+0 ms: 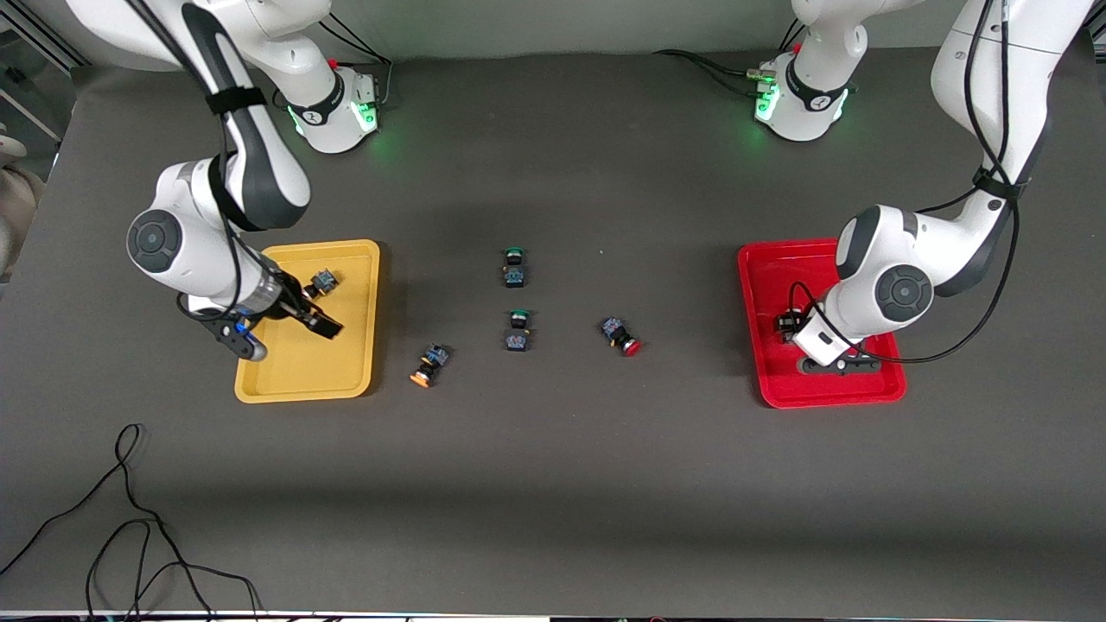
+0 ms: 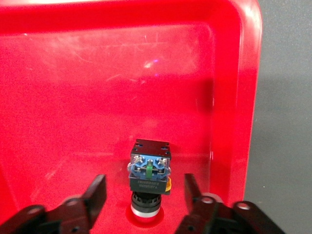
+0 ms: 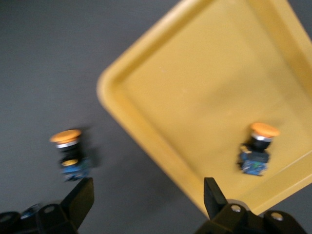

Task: Place red and yellow buttons in trays
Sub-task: 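Grasp the second yellow button with the right gripper while the left gripper reaches red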

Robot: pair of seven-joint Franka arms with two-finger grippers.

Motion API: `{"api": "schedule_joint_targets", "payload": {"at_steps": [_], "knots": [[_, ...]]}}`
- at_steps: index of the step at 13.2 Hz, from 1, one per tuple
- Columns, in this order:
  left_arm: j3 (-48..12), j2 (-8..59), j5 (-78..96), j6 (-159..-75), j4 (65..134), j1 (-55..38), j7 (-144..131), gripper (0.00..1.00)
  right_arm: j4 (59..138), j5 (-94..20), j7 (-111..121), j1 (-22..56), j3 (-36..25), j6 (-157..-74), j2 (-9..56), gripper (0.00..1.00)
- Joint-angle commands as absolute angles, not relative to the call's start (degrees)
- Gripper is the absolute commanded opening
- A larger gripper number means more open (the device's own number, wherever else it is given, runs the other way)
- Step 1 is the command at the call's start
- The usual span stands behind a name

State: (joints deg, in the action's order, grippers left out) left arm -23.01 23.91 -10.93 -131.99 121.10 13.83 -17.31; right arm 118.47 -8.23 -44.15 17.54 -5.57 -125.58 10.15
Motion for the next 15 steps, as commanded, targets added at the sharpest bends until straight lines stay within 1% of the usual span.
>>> {"api": "schedule_joint_targets", "payload": {"at_steps": [1, 3, 5, 6, 7, 9, 10, 12, 13, 14, 15], "knots": [[-23.8, 21.0, -11.5, -121.9, 115.8, 14.2, -17.7, 1.00, 105.6, -9.4, -45.7, 17.6, -1.9, -122.9, 20.5, 1.00], [-24.2, 20.8, -9.9, -115.2, 109.7, 13.5, -18.7, 1.00, 100.9, -9.3, -47.1, 17.6, 0.1, -123.2, 25.3, 1.00], [-25.0, 20.4, -6.2, -112.9, 106.8, 12.9, -22.1, 1.00, 97.0, -8.6, -51.8, 18.4, 2.2, -124.1, 30.3, 1.00], [-25.7, 20.1, -5.5, -113.2, 106.4, 12.5, -25.4, 1.00, 96.8, -8.6, -53.0, 18.5, 2.4, -126.2, 32.1, 1.00], [-27.2, 20.0, -5.2, -113.7, 106.0, 12.1, -31.8, 1.00, 97.3, -8.7, -53.2, 18.7, 2.4, -128.6, 33.6, 1.00], [-30.3, 20.6, -5.2, -114.4, 105.1, 9.9, -45.1, 1.00, 98.9, -8.8, -53.3, 19.2, 2.4, -130.2, 35.2, 1.00], [-30.4, 20.8, -5.2, -114.8, 104.9, 7.3, -50.0, 1.00, 100.6, -8.8, -53.3, 19.4, 2.4, -131.8, 35.8, 1.00], [-30.4, 21.4, -5.1, -118.5, 104.8, 1.8, -60.8, 1.00, 104.9, -8.8, -53.2, 19.5, 2.5, -137.6, 36.1, 1.00], [-30.4, 22.3, -5.2, -120.2, 103.8, -1.1, -65.9, 1.00, 106.1, -8.8, -53.2, 19.6, 2.5, -139.0, 36.2, 1.00], [-30.3, 24.6, -5.6, -120.7, 102.0, -3.9, -70.3, 1.00, 106.4, -8.8, -53.3, 20.1, 2.5, -139.2, 36.1, 0.87], [-30.2, 26.7, -5.9, -120.8, 100.2, -6.1, -73.6, 1.00, 106.4, -8.8, -53.3, 20.2, 2.5, -139.2, 36.1, 0.64]]}}
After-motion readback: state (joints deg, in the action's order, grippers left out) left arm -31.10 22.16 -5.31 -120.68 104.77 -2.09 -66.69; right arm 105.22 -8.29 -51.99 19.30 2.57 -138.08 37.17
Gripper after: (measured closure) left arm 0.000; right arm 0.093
